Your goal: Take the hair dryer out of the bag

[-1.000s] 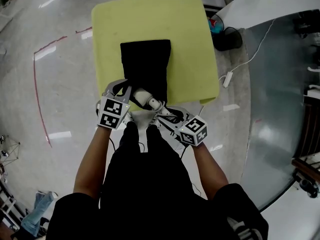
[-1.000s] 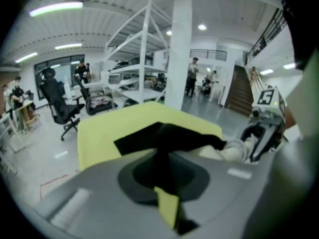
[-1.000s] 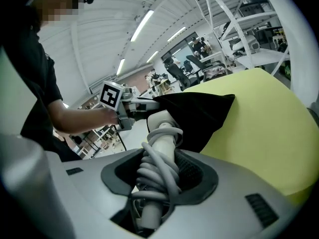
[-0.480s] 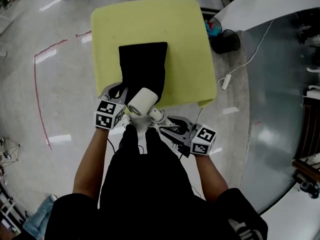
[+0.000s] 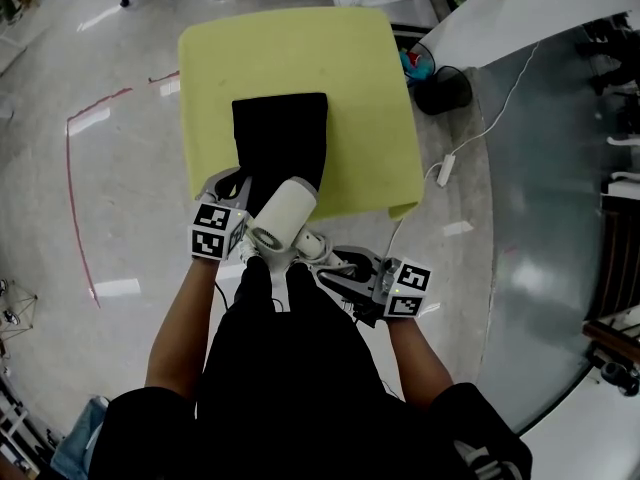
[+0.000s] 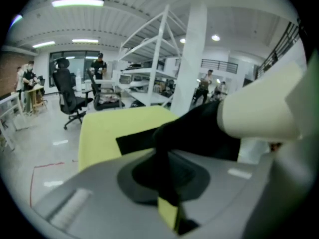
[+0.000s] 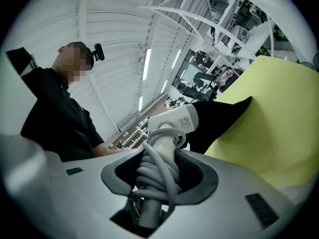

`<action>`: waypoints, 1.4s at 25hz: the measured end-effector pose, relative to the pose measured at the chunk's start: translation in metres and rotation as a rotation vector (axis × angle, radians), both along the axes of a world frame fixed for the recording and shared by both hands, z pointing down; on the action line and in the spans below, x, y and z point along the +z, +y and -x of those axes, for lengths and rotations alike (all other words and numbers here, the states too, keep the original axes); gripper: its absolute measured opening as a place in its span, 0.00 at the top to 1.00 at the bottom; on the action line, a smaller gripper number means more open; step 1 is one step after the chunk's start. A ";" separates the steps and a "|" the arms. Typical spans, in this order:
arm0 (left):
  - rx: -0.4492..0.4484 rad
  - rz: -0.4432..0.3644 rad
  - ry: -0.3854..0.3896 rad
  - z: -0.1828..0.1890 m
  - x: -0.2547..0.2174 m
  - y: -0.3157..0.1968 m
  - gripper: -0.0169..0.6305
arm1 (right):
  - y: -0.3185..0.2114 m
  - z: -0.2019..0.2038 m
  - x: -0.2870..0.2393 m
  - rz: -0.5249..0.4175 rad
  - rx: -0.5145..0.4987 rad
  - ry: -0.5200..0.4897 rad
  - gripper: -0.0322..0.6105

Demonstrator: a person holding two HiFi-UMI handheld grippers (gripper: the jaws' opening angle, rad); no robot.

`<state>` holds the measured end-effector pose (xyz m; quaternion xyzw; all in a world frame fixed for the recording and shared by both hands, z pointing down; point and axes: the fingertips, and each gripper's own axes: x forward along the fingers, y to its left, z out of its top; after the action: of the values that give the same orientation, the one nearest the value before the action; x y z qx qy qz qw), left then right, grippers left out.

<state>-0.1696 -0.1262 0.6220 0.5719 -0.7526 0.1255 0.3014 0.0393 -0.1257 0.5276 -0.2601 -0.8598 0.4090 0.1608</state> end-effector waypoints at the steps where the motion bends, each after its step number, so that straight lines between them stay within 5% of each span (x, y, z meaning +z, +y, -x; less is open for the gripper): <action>1: 0.001 0.004 0.000 0.000 0.001 0.001 0.93 | 0.000 -0.002 -0.004 0.016 0.003 -0.014 0.67; 11: 0.046 -0.017 -0.014 -0.021 -0.014 0.007 0.76 | -0.023 0.013 -0.057 0.027 0.111 -0.181 0.67; 16: 0.063 -0.061 -0.056 -0.032 -0.051 0.024 0.76 | -0.048 0.045 -0.069 -0.065 0.251 -0.208 0.67; 23: -0.052 -0.190 -0.160 -0.005 -0.111 0.031 0.95 | -0.087 0.093 -0.091 -0.247 0.424 -0.236 0.67; 31: -0.122 -0.301 -0.185 0.022 -0.170 0.010 0.96 | -0.118 0.130 -0.113 -0.506 0.532 -0.191 0.67; 35: -0.148 -0.339 -0.196 0.022 -0.184 0.008 0.96 | -0.125 0.136 -0.120 -0.563 0.592 -0.204 0.67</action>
<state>-0.1920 -0.1180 0.4384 0.5427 -0.8286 0.0298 0.1345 -0.0963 -0.2509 0.4080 0.0129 -0.9871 0.1590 0.0153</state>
